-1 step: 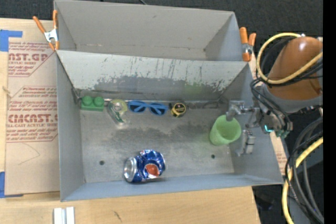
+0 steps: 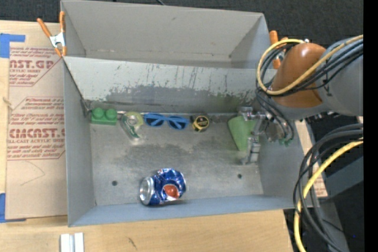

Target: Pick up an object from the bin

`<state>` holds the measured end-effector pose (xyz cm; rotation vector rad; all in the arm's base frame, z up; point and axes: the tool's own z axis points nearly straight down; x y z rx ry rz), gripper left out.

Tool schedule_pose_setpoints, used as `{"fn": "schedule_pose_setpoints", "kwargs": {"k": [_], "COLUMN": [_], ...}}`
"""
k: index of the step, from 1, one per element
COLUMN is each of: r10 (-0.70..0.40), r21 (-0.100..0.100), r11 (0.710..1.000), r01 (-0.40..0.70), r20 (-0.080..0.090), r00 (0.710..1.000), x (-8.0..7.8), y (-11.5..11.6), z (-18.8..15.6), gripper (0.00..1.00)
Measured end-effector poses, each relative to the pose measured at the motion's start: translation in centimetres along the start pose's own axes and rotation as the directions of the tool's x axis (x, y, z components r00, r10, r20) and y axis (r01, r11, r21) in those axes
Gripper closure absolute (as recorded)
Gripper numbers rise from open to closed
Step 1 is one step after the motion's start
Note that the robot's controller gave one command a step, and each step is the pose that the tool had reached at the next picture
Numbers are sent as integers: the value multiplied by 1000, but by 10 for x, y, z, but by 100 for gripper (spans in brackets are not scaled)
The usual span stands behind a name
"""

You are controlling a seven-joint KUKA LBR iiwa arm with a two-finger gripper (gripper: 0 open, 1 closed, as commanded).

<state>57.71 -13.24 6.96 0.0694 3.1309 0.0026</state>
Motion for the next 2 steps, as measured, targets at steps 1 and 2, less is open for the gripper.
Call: {"fn": "schedule_pose_setpoints", "kwargs": {"k": [1, 2], "r10": [1, -28], "r21": [4, 5], "r11": [1000, 1000], "r01": [-1, 28], "r20": [5, 1], "r00": [1000, 1000], "x": [-2, 13], "y": [-2, -11], "z": [-6, -183], "gripper": [100, 100]}}
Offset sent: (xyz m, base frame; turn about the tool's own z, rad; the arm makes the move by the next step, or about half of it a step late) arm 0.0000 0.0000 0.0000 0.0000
